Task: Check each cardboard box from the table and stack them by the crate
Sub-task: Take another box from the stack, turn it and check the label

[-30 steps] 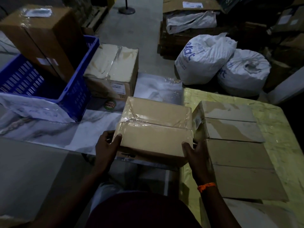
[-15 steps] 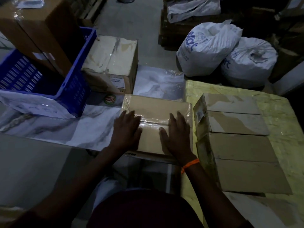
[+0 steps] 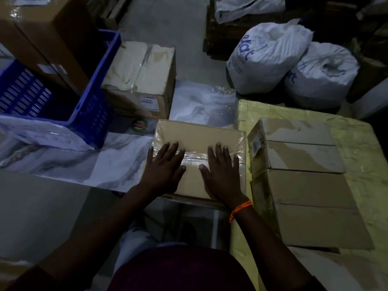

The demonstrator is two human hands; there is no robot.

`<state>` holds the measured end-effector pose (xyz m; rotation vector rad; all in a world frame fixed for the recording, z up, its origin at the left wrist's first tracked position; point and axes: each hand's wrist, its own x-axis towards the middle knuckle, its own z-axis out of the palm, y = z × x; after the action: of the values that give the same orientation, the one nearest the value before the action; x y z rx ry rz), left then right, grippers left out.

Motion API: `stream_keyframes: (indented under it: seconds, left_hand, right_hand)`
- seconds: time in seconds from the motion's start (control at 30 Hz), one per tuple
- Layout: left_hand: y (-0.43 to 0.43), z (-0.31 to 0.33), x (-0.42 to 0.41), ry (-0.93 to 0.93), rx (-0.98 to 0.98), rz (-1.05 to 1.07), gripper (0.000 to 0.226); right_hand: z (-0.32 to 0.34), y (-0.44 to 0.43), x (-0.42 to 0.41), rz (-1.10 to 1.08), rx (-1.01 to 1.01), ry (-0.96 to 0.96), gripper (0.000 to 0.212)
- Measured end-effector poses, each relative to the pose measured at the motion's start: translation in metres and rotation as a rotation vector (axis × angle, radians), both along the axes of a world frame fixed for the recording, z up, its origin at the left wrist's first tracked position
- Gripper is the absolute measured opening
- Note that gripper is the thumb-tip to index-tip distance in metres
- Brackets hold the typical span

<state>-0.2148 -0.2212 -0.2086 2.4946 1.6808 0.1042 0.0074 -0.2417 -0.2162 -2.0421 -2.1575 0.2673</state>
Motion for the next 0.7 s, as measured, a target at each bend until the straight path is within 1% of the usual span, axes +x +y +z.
stream_keyframes:
  seconds: [0.1, 0.27, 0.5, 0.57, 0.63, 0.67, 0.7]
  left_hand:
    - [0.0, 0.001, -0.017, -0.036, 0.024, -0.074, 0.059]
    - [-0.004, -0.006, -0.03, -0.036, 0.075, -0.118, 0.056]
    - [-0.003, -0.005, -0.029, -0.026, 0.057, -0.104, 0.055]
    - [-0.004, -0.004, -0.027, -0.034, 0.033, -0.084, 0.055]
    - [-0.006, -0.003, -0.027, -0.062, 0.007, -0.023, 0.057]
    - [-0.007, -0.003, -0.027, -0.081, -0.016, 0.009, 0.059]
    - [-0.007, -0.002, -0.027, -0.095, -0.038, 0.029, 0.061]
  right_hand:
    - [-0.002, -0.018, 0.015, 0.088, 0.023, -0.041, 0.067]
    - [-0.002, -0.04, 0.033, 0.159, 0.076, -0.011, 0.055]
    - [0.0, -0.04, 0.03, 0.1, 0.074, 0.029, 0.05]
    - [0.003, -0.041, 0.029, 0.081, 0.072, 0.046, 0.052]
    - [0.004, -0.044, 0.028, 0.0, 0.079, 0.048, 0.061]
    - [0.009, -0.044, 0.026, -0.097, 0.086, 0.096, 0.07]
    - [0.011, -0.043, 0.027, -0.22, 0.065, 0.215, 0.082]
